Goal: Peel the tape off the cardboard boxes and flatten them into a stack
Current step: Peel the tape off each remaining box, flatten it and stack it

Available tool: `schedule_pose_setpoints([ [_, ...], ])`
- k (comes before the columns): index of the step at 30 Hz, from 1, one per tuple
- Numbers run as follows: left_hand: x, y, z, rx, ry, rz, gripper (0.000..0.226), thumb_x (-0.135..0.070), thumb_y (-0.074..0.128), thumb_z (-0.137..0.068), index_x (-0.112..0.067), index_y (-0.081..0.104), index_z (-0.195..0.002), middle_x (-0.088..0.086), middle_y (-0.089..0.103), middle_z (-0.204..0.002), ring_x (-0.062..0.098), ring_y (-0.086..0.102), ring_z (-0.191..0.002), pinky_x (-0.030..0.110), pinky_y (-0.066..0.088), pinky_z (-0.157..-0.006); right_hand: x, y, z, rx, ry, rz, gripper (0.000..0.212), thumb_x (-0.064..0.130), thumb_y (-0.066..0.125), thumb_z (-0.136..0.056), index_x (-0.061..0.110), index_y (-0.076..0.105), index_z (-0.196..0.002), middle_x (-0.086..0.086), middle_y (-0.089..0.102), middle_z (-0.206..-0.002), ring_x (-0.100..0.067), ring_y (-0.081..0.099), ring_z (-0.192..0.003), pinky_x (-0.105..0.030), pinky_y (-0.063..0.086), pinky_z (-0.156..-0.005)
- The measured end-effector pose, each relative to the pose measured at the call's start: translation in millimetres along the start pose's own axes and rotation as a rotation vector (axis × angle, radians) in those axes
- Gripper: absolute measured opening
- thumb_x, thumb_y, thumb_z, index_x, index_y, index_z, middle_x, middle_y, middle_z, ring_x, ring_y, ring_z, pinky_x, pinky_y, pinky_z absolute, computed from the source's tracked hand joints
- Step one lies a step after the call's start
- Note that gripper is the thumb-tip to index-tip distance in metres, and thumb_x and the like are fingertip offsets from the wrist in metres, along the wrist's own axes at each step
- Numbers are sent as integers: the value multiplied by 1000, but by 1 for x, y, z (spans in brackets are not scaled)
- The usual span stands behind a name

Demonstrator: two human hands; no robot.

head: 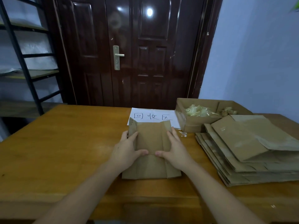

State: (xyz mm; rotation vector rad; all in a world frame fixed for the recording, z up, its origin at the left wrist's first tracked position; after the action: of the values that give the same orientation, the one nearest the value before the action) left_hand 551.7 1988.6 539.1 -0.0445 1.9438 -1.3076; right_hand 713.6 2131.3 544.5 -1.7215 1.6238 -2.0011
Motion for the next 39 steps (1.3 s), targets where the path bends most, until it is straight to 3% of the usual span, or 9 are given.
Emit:
schedule_pose_setpoints([
  [5,7,8,-10,91,-32,-192,98,-79,65,-79,-29,34,-157,1,26,-159,30,55,-126,41,48,-98,2,8,-8,61,2,65,107,42,87,-76,14,27,-160,6,-4,-171,-17,17,-155,-30,23,-120],
  [9,17,8,-10,45,-3,-457,97,-96,35,-76,-37,32,-154,-3,24,-156,26,59,-114,39,51,-84,-3,13,-15,109,31,184,91,51,82,-79,19,42,-155,1,8,-171,-26,16,-155,-42,22,-124],
  [12,23,10,-4,-50,59,-583,99,-95,12,-79,-35,42,-151,1,25,-159,24,38,-132,42,40,-103,-9,15,-20,164,-30,407,76,66,66,-86,32,47,-151,5,17,-169,-23,7,-154,-48,14,-122],
  [15,17,14,-3,-73,157,-657,97,-85,7,-87,-23,48,-150,3,14,-168,24,24,-146,42,28,-114,-10,25,-22,303,-176,434,65,55,53,-100,29,36,-157,4,11,-170,-14,-3,-157,-45,0,-125],
  [19,17,31,-10,220,252,-509,80,-67,14,-103,-16,13,-165,6,-6,-173,17,-6,-158,33,0,-126,-18,38,-14,380,-258,492,61,57,25,-107,33,18,-162,10,1,-171,-4,-8,-155,-37,-7,-125],
  [22,18,34,-12,315,210,-450,97,-81,4,-89,-20,-1,-165,2,-13,-171,13,-13,-157,32,-6,-125,-20,38,-11,385,-251,576,75,73,13,-98,36,6,-163,14,-7,-169,-1,-14,-153,-36,-8,-125],
  [26,16,35,-11,319,198,-483,112,-87,-6,-76,-18,-2,-165,4,-11,-172,14,-11,-157,33,-5,-125,-16,38,-10,404,-244,593,76,73,11,-98,35,4,-163,12,-9,-170,-2,-14,-153,-36,-8,-125],
  [35,16,37,-10,313,182,-514,98,-81,2,-89,-18,-2,-165,3,-10,-172,14,-10,-158,34,-2,-126,-13,36,-5,403,-212,591,72,70,12,-101,35,5,-163,11,-8,-170,-4,-13,-154,-41,-8,-126],
  [39,9,34,-6,234,207,-555,86,-72,7,-98,-18,19,-164,1,14,-171,17,12,-157,36,16,-126,-10,35,-4,389,-191,600,70,69,13,-102,36,7,-163,11,-6,-171,-5,-11,-155,-47,-10,-125],
])
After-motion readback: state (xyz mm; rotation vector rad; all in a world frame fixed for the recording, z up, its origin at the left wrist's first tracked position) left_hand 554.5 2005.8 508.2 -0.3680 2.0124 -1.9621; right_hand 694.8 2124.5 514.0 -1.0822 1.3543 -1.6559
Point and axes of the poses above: each hand's wrist, its own z-axis away from the middle knuckle, its own y-axis out of the palm, x = y × z, the point moved 5 cm from there along -z, towards the middle knuckle
